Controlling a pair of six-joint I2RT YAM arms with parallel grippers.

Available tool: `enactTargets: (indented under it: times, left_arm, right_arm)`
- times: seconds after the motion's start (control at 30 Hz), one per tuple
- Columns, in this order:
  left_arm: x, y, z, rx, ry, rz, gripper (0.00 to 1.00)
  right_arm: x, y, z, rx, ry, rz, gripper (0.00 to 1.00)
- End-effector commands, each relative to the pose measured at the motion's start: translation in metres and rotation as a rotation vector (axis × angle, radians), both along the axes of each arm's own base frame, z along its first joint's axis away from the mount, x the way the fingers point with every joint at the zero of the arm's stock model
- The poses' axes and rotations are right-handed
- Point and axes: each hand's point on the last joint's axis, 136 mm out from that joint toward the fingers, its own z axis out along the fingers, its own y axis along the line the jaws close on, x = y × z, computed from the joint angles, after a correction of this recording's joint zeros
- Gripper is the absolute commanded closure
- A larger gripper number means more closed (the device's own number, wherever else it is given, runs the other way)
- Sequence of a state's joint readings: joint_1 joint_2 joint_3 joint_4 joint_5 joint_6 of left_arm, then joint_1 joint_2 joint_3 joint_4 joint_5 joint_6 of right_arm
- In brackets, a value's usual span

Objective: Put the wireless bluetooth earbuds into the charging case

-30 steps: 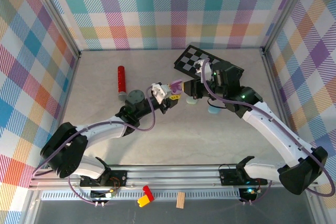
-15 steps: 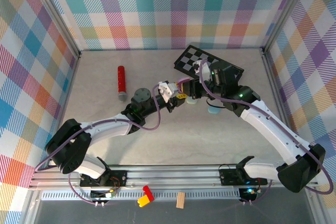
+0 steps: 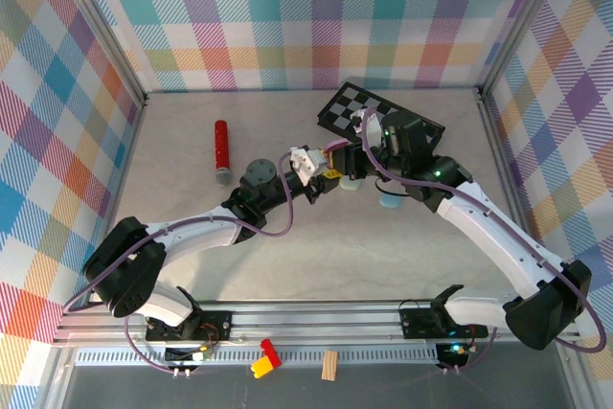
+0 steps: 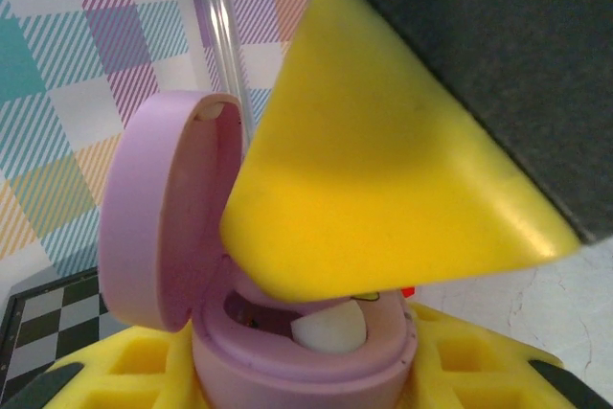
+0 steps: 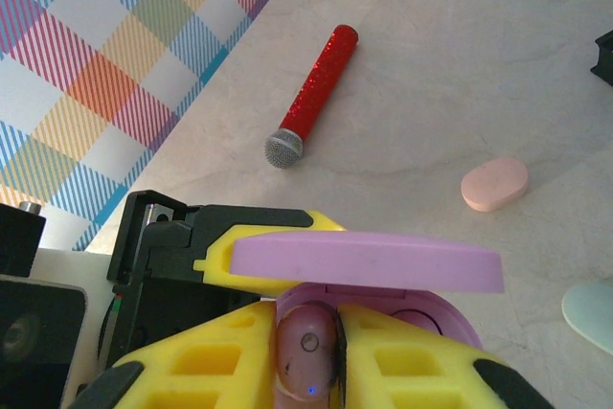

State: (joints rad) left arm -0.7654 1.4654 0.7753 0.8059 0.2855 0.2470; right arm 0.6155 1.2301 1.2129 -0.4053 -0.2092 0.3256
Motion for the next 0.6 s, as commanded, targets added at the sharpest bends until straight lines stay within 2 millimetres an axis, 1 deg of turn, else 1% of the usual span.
enactTargets:
  times: [0.0, 0.1, 0.17, 0.27, 0.4, 0.57]
  left_arm:
    - [-0.004, -0.009, 0.019, -0.048, -0.018, -0.026, 0.63]
    - [-0.004, -0.009, 0.020, -0.051, -0.013, -0.027, 0.63]
    - [-0.003, -0.010, 0.019, -0.051, -0.009, -0.026, 0.63]
    - [-0.003, -0.010, 0.018, -0.052, 0.000, -0.027, 0.63]
    - [-0.002, -0.011, 0.015, -0.046, 0.011, -0.030, 0.62]
    - [-0.002, -0.009, 0.012, -0.045, 0.013, -0.032, 0.62]
  right_arm:
    - [0.002, 0.001, -0.008, -0.023, -0.016, 0.006, 0.78]
    - [0.001, 0.001, -0.009, -0.021, -0.010, 0.008, 0.78]
    - [0.000, 0.000, -0.006, -0.012, -0.011, 0.006, 0.75]
    - [-0.002, -0.004, 0.002, -0.003, -0.030, -0.013, 0.70]
    - [-0.007, -0.013, 0.014, 0.009, -0.055, -0.040, 0.69]
    - [-0.016, -0.022, 0.036, 0.042, -0.099, -0.052, 0.68]
